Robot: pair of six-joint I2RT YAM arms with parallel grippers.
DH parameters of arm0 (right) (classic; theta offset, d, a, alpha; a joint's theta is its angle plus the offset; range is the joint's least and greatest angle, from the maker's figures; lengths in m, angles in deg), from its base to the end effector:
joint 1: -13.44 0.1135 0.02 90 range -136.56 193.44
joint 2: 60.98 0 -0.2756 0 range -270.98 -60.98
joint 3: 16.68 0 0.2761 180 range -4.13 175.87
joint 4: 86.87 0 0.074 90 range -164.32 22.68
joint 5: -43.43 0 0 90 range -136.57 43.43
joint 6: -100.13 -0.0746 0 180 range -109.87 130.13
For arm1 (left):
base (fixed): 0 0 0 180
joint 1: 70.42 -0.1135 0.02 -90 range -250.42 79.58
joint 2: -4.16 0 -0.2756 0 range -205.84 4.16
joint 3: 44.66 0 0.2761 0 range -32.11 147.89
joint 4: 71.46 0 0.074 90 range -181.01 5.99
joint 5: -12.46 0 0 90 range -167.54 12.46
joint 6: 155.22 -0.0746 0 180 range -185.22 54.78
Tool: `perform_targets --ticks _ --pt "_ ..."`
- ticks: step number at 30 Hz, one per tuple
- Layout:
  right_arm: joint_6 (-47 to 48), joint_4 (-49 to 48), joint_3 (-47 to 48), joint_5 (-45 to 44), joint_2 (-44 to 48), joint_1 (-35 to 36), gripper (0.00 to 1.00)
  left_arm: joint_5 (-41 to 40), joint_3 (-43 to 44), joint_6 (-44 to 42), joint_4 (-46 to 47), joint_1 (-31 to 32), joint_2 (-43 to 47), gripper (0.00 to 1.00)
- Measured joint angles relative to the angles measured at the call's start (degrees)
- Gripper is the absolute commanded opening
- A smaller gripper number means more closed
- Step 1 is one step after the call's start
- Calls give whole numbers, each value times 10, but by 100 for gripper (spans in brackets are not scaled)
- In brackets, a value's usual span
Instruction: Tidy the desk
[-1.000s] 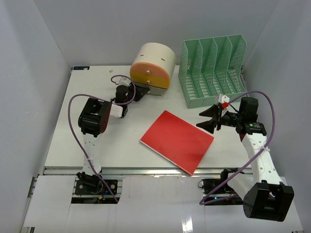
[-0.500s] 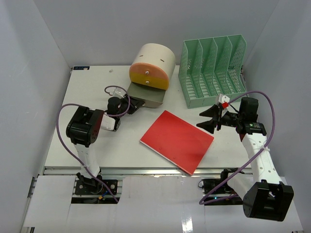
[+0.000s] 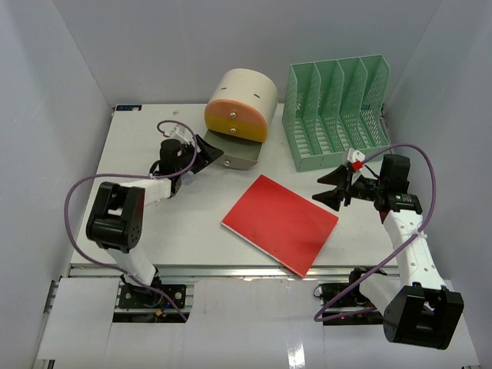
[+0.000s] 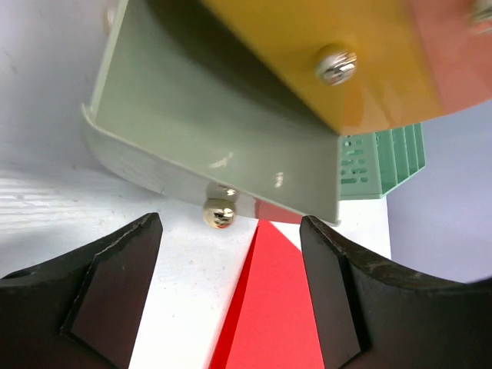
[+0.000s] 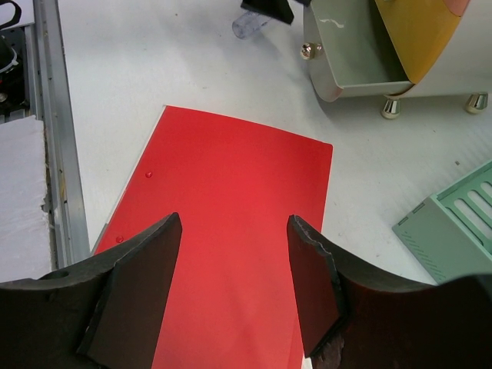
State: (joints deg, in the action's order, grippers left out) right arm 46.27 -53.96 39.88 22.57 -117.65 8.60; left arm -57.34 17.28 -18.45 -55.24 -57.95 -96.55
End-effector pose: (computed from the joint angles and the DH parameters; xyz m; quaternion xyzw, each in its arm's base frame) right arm 0.2341 0.0501 0.2884 -0.4559 0.6239 0.3297 0.5425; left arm 0.4040 -0.1157 0.1562 -0.1484 0.8111 -0.3970 0.4031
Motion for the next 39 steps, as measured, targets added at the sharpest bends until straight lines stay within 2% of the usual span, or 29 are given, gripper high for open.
perform_targets --ticks 3,6,12,15,19,34,39 --pt "0 0 0 0 0 0 64 -34 2 -40 -63 -6 71 89" --pt "0 0 0 0 0 0 64 -80 19 -72 -147 -13 125 88" --pt "0 0 0 -1 0 -1 64 -126 37 -108 -284 -70 148 73" --pt "0 0 0 -2 0 -1 64 -158 42 -133 -346 -99 136 73" --pt "0 0 -1 -2 0 -4 64 -200 88 -160 -422 -101 92 74" --pt "-3 -9 -7 -2 -1 -12 64 -245 225 -185 -522 -82 -58 75" --pt "-4 -10 -7 -2 -1 -12 64 -245 248 -182 -532 -59 -88 70"
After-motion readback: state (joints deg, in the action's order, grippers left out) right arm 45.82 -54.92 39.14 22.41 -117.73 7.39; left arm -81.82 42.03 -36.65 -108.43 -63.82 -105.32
